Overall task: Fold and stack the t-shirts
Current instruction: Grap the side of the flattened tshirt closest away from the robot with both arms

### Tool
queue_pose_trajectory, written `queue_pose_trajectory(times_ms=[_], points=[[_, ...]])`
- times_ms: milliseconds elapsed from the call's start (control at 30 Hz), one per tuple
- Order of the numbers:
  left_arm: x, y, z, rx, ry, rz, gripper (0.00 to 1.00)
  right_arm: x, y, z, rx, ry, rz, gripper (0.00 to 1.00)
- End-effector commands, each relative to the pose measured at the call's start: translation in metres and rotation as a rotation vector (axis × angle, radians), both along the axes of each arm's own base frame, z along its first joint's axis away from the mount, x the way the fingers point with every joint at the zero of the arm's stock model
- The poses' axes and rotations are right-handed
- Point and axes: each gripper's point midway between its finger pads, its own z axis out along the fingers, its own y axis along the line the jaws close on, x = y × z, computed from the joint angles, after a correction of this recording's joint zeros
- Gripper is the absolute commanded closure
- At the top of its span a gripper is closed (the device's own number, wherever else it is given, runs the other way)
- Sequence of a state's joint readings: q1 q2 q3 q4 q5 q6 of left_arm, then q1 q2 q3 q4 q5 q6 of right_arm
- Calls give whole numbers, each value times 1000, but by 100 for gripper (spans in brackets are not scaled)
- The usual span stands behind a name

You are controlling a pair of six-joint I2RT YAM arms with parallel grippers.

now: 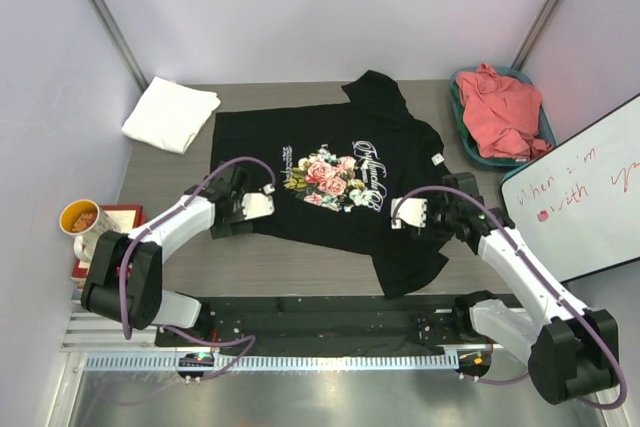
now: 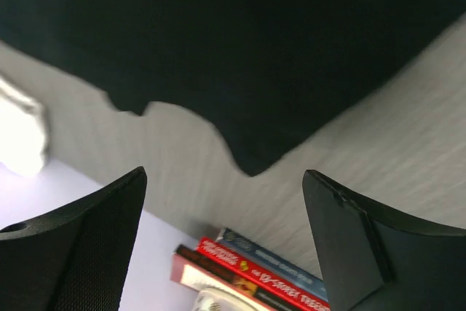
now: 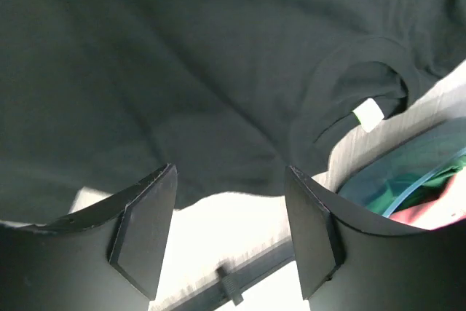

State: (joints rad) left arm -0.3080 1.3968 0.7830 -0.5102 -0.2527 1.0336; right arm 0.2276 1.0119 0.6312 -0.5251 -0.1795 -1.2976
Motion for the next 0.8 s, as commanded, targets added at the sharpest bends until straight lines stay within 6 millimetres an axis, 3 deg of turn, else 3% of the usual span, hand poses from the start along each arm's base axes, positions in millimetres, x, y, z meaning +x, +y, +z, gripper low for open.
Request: queue_pose_trajectory(times_ms=[0, 200, 367, 567, 767], points=[[-13, -4, -7, -29, -4, -52, 13, -17, -1, 11, -9, -25, 51, 35], [-40, 3, -17, -19, 20, -87, 13, -53, -7, 5, -49, 53, 108, 35], [-50, 5, -23, -15, 35, -100, 13, -90, -13, -7, -97, 150, 189, 34], [-47, 2, -32, -24, 56, -96, 13, -130, -22, -22, -147, 296, 272, 33], [-31, -3, -32, -31, 55, -85, 14, -147, -24, -32, -168, 352, 332, 32]])
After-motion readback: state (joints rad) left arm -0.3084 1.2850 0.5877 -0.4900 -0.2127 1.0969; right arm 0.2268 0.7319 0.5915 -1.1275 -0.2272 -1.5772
